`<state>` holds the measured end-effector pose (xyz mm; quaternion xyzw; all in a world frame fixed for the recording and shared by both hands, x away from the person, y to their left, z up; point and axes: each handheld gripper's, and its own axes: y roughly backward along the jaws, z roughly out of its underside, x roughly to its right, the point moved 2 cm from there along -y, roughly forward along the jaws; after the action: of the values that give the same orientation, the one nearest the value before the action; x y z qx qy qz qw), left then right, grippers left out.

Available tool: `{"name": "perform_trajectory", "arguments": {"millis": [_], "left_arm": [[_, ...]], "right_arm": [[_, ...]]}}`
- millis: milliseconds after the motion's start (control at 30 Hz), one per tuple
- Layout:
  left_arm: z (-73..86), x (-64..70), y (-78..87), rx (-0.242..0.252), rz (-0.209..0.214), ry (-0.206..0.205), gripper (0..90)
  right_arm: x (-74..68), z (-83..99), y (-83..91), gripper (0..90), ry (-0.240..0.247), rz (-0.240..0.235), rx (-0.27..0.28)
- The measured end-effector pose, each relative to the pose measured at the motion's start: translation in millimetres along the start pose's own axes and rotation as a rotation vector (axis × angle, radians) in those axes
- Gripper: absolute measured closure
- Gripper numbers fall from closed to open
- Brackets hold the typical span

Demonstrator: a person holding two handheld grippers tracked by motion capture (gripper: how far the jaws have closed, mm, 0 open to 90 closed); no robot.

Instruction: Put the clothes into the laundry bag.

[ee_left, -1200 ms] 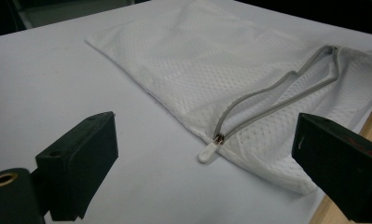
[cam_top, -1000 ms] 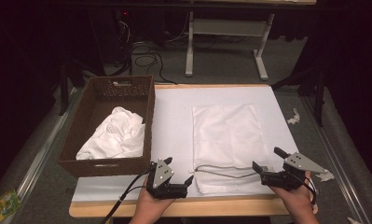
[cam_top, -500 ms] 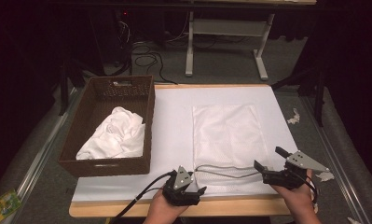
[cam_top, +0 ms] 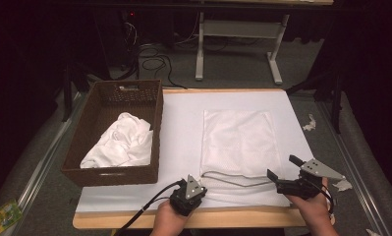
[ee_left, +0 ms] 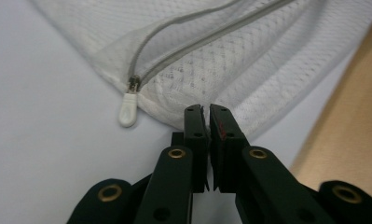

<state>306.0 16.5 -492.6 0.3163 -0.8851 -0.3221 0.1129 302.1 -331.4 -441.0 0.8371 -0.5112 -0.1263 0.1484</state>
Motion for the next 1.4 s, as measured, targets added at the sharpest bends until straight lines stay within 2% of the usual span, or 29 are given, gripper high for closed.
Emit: {"name": "perform_trajectory", "arguments": {"millis": [100,167,267,333,400,467,533,567,600,633,667,733,767,800,833,867,900,933,967,1000,1067,1100,1133,1233,1367,1400], "left_arm": [[3.7,-15.8,5.2,-0.006,-0.066,0.031,86.5],[7.2,-26.2,9.6,-0.016,-0.126,0.051,86.5],[10.0,-36.2,15.6,-0.02,-0.207,0.062,85.7],[10.9,-39.7,18.4,-0.013,-0.223,0.074,84.8],[10.7,-38.6,22.0,0.011,-0.214,0.08,83.4],[8.7,-35.4,25.2,0.037,-0.202,0.071,77.4],[4.6,-31.2,29.7,0.09,-0.168,0.068,67.0],[2.4,-29.4,32.1,0.11,-0.161,0.064,58.0],[1.1,-28.0,33.7,0.128,-0.152,0.064,58.0],[-1.1,-25.4,37.7,0.176,-0.124,0.062,51.8],[-1.1,-25.4,37.7,0.176,-0.124,0.062,48.7],[-1.8,-24.5,40.7,0.2,-0.084,0.064,46.0],[-1.7,-24.5,40.9,0.199,-0.077,0.06,43.2],[-1.3,-24.7,41.0,0.192,-0.077,0.056,38.8],[-1.1,-24.8,41.3,0.192,-0.08,0.054,38.8],[-1.0,-25.5,42.2,0.2,-0.087,0.05,35.9],[-1.2,-26.1,42.9,0.207,-0.087,0.052,35.9],[-2.0,-27.2,43.9,0.218,-0.084,0.057,33.6],[-2.3,-27.8,44.5,0.222,-0.084,0.058,33.4],[-2.6,-28.3,45.1,0.23,-0.079,0.059,33.4],[-2.8,-27.9,45.3,0.23,-0.071,0.053,33.4],[-2.8,-27.5,45.5,0.23,-0.072,0.05,33.4],[-3.2,-26.5,46.2,0.229,-0.068,0.042,33.4],[-3.4,-25.6,45.9,0.224,-0.069,0.035,33.8],[-2.8,-26.3,42.7,0.203,-0.068,0.031,34.1],[-2.3,-27.6,40.9,0.191,-0.071,0.03,34.1]], "right_arm": [[-0.1,-0.1,-0.5,0.2,-0.012,-0.005,-0.001],[0.1,-0.4,-1.6,0.2,-0.004,-0.006,0.0],[-0.6,-0.5,-3.1,0.2,-0.002,-0.012,0.001],[-0.6,-0.4,-3.9,0.2,-0.001,-0.014,-0.002],[-0.6,-0.4,-4.9,0.3,-0.002,-0.017,-0.003],[-0.8,-0.3,-8.5,0.4,-0.003,-0.016,-0.015],[0.3,-0.1,-12.5,0.4,0.003,-0.005,-0.025],[3.2,-0.8,-18.9,0.8,0.009,0.012,-0.037],[3.2,-0.8,-18.9,0.8,0.009,0.012,-0.037],[7.4,-2.0,-27.9,0.5,-0.004,0.018,-0.052],[7.4,-2.0,-27.9,0.5,-0.004,0.018,-0.052],[15.6,-3.7,-45.2,0.3,-0.021,0.032,-0.104],[22.7,-5.5,-54.7,3.2,-0.019,0.048,-0.122],[34.7,-8.8,-68.0,11.8,-0.024,0.076,-0.139],[34.7,-8.8,-68.0,11.8,-0.024,0.076,-0.139],[50.2,-13.0,-84.8,18.4,-0.039,0.11,-0.162],[50.2,-13.0,-84.8,18.4,-0.039,0.11,-0.162],[65.4,-15.0,-103.2,26.3,-0.07,0.142,-0.205],[70.7,-15.0,-110.0,29.6,-0.082,0.163,-0.227],[70.7,-15.0,-110.0,29.6,-0.082,0.163,-0.227],[90.8,-13.9,-133.3,45.3,-0.109,0.223,-0.284],[90.8,-13.9,-133.3,45.3,-0.109,0.223,-0.284],[98.9,-14.7,-142.1,52.8,-0.126,0.245,-0.308],[105.6,-14.5,-148.8,62.3,-0.117,0.279,-0.303],[109.0,-13.5,-152.9,68.5,-0.144,0.276,-0.334],[107.9,-14.8,-153.0,83.7,-0.107,0.265,-0.355]]}}
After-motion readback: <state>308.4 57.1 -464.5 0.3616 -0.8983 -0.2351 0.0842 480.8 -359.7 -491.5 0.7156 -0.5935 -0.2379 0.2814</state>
